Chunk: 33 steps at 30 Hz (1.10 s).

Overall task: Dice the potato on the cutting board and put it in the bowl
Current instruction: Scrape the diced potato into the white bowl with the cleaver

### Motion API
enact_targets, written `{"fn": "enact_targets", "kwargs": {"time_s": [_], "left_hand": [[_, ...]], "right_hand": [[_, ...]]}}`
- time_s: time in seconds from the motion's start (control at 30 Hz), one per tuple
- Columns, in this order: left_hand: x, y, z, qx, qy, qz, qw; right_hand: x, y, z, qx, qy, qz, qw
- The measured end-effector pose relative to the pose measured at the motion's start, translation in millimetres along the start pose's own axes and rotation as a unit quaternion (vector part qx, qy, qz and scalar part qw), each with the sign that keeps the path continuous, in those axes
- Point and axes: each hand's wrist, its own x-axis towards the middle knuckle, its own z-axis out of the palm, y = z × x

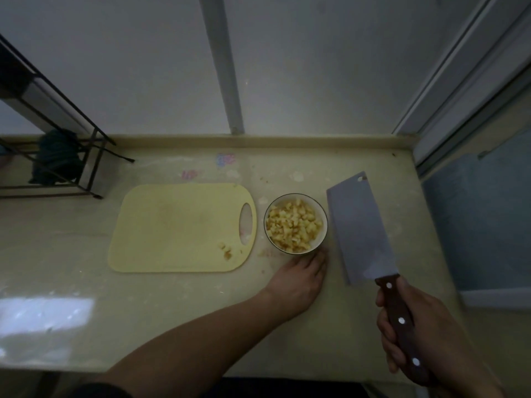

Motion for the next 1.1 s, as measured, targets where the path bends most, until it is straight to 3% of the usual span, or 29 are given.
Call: {"fn": "enact_targets", "kwargs": {"time_s": [0.17, 0.23, 0.33, 0.5, 0.83, 0.9, 1.0, 1.1], "left_hand": [[-29, -23, -2, -0.055, 0.054, 0.053, 0.996], [-43, -38, -1, -0.089, 0.057, 0.082, 0.991], [-51, -51, 0, -0.106, 0.064, 0.093, 0.988], [-50, -53, -6, -0.097, 0.063, 0.112, 0.987], [-53, -61, -28, -0.152, 0.008, 0.088, 0.984], [-69, -74, -34, -0.178, 0.033, 0.058, 0.982], [-91, -109, -38, -0.181, 0.112, -0.067, 0.975], [-99, -131, -37, -0.162, 0.108, -0.159, 0.968]], "right_hand": [[1, -3, -3, 0.035, -0.023, 0.036, 0.998], [0, -10, -1, 0.023, -0.061, 0.053, 0.996], [-3, -20, 9, 0.093, -0.114, 0.124, 0.981], [0, -14, 9, 0.032, -0.065, 0.053, 0.996], [-7, -20, 21, 0.036, -0.084, 0.051, 0.995], [-6, -20, 21, 0.031, -0.074, 0.037, 0.996], [-6, -19, 22, 0.037, -0.068, 0.034, 0.996], [-5, -17, 24, 0.014, -0.042, 0.027, 0.999]]}}
